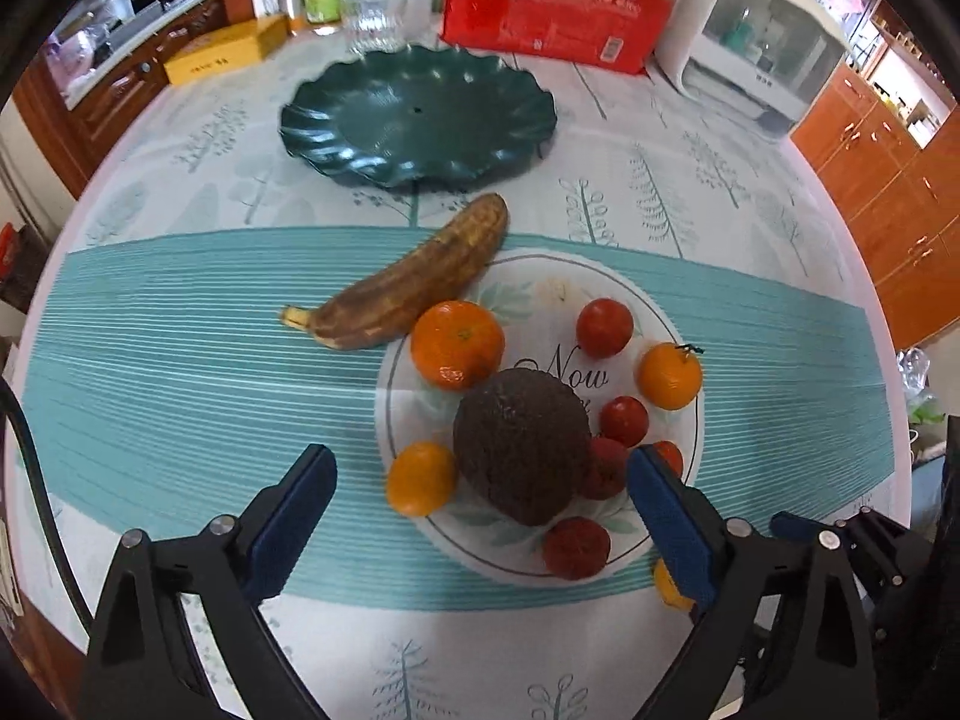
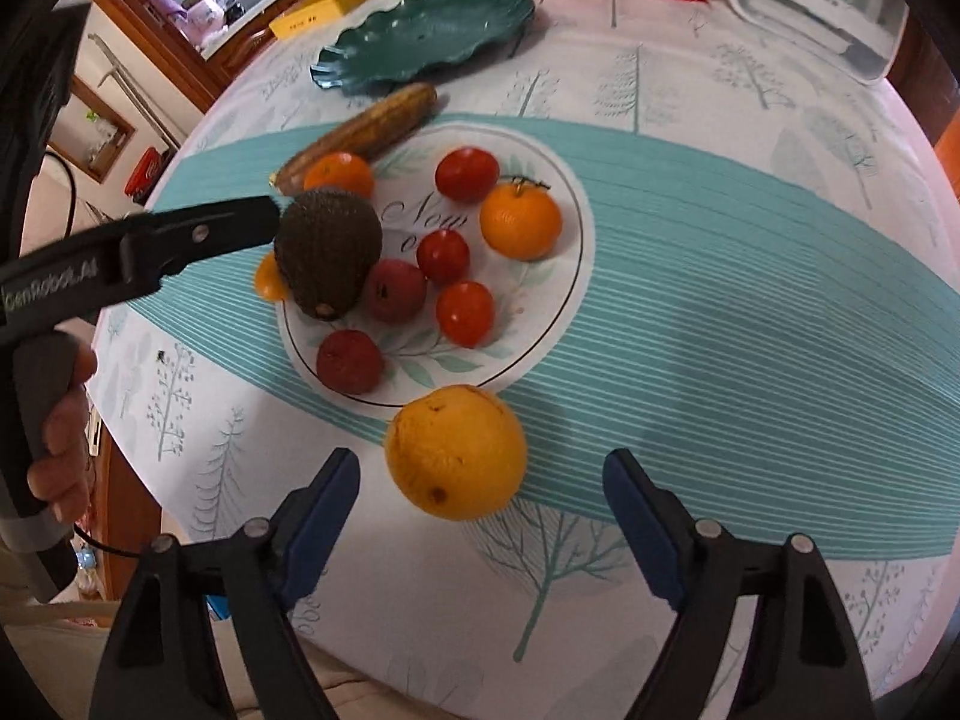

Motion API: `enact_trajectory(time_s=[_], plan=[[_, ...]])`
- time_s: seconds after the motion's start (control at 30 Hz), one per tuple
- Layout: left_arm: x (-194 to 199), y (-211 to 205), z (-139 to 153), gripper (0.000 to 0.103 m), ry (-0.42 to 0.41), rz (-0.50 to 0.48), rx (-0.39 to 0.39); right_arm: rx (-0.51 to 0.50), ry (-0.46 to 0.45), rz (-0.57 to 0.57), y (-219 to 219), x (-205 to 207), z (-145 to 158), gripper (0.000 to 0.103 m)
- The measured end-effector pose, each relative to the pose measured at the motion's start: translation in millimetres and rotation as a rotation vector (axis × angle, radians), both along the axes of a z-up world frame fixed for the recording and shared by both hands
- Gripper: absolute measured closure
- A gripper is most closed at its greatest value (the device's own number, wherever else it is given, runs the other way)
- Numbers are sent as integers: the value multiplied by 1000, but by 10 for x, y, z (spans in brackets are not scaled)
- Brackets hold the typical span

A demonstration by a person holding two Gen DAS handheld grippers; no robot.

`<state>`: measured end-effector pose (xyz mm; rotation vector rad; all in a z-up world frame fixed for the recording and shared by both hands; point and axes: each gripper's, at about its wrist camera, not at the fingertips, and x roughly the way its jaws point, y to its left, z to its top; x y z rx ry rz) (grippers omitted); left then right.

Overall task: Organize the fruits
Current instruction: 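Grasp the avocado with the left tool while the right tool grasps the large orange, then carry the avocado and large orange to the green plate with both tools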

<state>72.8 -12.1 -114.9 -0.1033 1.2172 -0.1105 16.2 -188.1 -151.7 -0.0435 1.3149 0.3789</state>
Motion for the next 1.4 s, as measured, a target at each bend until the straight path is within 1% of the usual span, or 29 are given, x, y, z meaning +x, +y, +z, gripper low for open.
enact_trajectory(time_s=[0.1, 0.2, 0.23, 0.3, 0.33, 0.37, 0.4, 0.47, 0.6, 0.77, 0.9, 1.0, 1.1, 1.2, 1.4], plan=[[90, -40, -102, 11, 28, -17, -21, 5, 31, -1, 12, 55, -109, 26], [165, -102, -173, 15, 42, -38, -21, 34, 58, 5, 15, 81, -174, 28], [192, -119, -194, 19, 46, -43, -18, 38, 65, 9, 25, 84, -188, 28], [245, -162, -249, 29, 66, -69, -14, 42, 79, 17, 39, 95, -217, 34], [266, -184, -278, 38, 78, -83, -9, 45, 89, 23, 49, 100, -238, 36], [276, -195, -299, 42, 88, -96, -13, 49, 94, 25, 60, 100, -247, 39], [283, -206, -310, 42, 92, -102, -12, 54, 99, 29, 73, 99, -258, 43], [297, -223, -312, 42, 90, -113, -5, 56, 102, 34, 89, 99, -261, 46], [330, -249, -323, 42, 94, -134, 6, 48, 92, 34, 108, 104, -258, 47], [374, -263, -420, 41, 135, -137, 14, 52, 88, 27, 109, 99, -268, 47], [378, -252, -457, 41, 131, -119, -8, 52, 84, 21, 91, 80, -271, 48], [360, -249, -458, 42, 125, -117, -10, 44, 79, 23, 94, 66, -262, 48], [298, -209, -437, 43, 121, -113, 1, 35, 76, 21, 106, 55, -249, 48], [249, -159, -389, 43, 117, -95, -9, 37, 65, 16, 115, 42, -198, 48], [113, -43, -152, 43, 100, -76, -1, 40, 32, 17, 105, 33, -60, 48]])
